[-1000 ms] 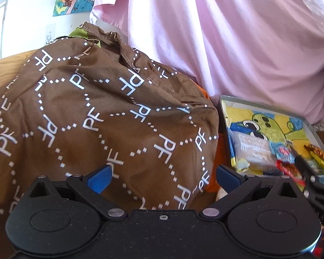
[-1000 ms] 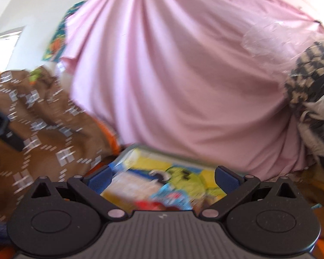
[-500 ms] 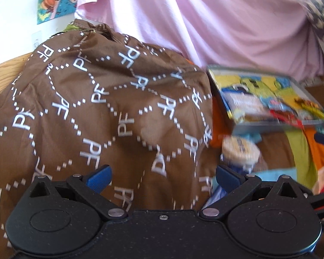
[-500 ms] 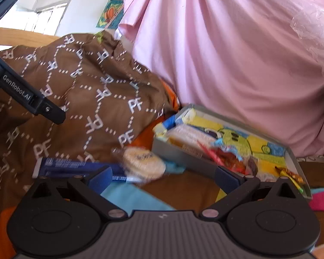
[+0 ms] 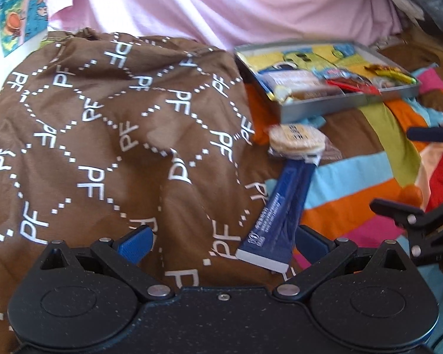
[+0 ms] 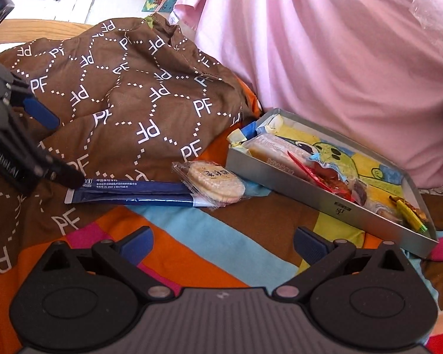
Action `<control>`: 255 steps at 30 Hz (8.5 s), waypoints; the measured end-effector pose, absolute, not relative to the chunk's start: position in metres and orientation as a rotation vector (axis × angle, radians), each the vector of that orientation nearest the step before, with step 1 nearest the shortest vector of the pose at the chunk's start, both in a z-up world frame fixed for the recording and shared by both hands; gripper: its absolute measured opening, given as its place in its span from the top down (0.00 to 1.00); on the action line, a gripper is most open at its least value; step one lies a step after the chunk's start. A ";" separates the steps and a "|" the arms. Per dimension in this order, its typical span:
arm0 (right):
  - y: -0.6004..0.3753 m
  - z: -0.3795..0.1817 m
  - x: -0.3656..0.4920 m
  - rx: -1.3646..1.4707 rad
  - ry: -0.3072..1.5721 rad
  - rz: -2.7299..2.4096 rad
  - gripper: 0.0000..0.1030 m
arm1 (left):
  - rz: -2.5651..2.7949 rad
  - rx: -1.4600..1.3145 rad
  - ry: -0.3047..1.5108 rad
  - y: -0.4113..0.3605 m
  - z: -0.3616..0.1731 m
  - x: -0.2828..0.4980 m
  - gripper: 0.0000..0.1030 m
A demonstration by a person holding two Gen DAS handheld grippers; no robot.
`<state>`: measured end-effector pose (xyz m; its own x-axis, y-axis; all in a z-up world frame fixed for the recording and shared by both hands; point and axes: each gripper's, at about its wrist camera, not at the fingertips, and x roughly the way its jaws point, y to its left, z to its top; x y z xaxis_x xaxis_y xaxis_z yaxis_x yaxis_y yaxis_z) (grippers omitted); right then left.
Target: Organize snacks
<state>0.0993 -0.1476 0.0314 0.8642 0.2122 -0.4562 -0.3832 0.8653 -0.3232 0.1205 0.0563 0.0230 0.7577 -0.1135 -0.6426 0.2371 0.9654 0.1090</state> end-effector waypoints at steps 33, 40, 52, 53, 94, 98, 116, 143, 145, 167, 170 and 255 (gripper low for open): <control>-0.131 0.041 0.214 -0.289 0.536 0.533 0.00 | -0.418 0.339 0.611 0.018 0.020 0.132 0.02; -0.128 0.035 0.220 -0.192 0.587 0.504 0.00 | -0.453 0.385 0.637 0.008 0.012 0.133 0.02; -0.135 0.018 0.263 -0.087 0.640 0.404 0.00 | -0.449 0.356 0.733 0.016 -0.001 0.176 0.03; -0.135 0.016 0.264 -0.104 0.645 0.411 0.00 | -0.451 0.367 0.733 0.014 -0.002 0.176 0.03; -0.196 0.071 0.153 -0.134 0.440 0.518 0.26 | -0.345 0.169 0.824 0.026 0.024 0.132 0.92; -0.204 0.075 0.152 -0.126 0.434 0.506 0.26 | -0.318 0.164 0.858 0.023 0.021 0.138 0.92; -0.213 0.080 0.144 -0.093 0.406 0.453 0.26 | -0.299 0.045 0.704 0.015 0.058 0.133 0.95; -0.231 0.078 0.152 -0.071 0.434 0.434 0.26 | -0.280 0.047 0.886 -0.020 0.012 0.219 0.86; -0.231 0.078 0.152 -0.072 0.436 0.437 0.26 | -0.296 0.064 0.876 -0.023 0.012 0.220 0.82; -0.241 0.090 0.190 -0.105 0.372 0.394 0.26 | -0.294 0.009 0.908 -0.016 -0.003 0.218 0.75; -0.246 0.092 0.196 -0.092 0.360 0.371 0.26 | -0.298 -0.021 0.882 -0.014 0.002 0.214 0.76; -0.244 0.023 0.172 0.148 0.141 0.477 0.00 | 0.043 -0.228 0.414 0.023 0.033 0.220 0.05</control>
<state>0.1716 -0.2443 0.0235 0.8792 0.4658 -0.1001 -0.4454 0.8782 0.1742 0.2203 0.0231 0.0331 0.9148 -0.0048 -0.4039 -0.0878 0.9737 -0.2105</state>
